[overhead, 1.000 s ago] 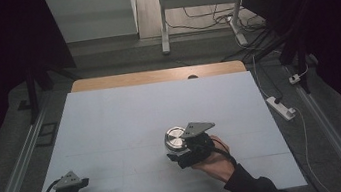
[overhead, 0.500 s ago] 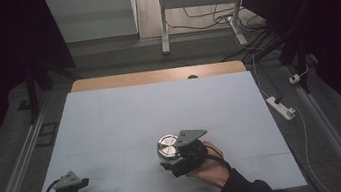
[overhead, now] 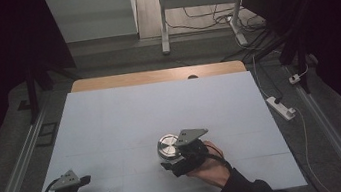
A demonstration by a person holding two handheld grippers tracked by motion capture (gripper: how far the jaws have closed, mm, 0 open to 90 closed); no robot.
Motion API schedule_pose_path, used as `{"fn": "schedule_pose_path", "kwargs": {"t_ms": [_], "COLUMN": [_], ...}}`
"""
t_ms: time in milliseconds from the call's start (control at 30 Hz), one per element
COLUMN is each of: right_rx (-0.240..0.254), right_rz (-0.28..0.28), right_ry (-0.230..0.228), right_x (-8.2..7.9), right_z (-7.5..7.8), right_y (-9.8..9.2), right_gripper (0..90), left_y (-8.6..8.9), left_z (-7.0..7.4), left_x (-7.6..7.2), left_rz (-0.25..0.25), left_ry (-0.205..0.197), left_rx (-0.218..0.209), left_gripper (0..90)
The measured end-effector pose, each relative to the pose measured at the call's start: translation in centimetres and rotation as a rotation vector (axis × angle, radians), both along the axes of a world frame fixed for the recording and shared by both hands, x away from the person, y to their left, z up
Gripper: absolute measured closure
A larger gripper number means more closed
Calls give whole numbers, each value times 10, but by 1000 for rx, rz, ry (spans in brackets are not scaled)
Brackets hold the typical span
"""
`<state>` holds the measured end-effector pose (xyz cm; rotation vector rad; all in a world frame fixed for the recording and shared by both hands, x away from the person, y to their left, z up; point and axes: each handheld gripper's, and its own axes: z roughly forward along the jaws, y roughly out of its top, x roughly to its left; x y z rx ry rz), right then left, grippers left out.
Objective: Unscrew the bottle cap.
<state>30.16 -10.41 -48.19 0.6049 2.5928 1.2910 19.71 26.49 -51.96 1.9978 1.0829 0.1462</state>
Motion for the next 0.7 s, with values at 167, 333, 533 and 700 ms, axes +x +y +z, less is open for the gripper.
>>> {"fn": "schedule_pose_path", "kwargs": {"t_ms": [167,333,533,700], "right_rx": [0,1,4,2], "right_rz": [3,7,12,19], "right_ry": [4,3,3,7], "right_x": [0,0,0,0], "right_z": [0,2,3,3], "right_y": [0,0,0,1], "right_gripper": [145,145,145,145], "left_y": [0,1,-8,-21], "left_z": [4,8,14,21], "left_x": [3,5,14,23], "left_rz": [-14,-6,-11,-51], "left_ry": [-42,-79,-110,-138], "left_rx": [-19,-33,-34,-14], "left_gripper": [0,0,1,3]}}
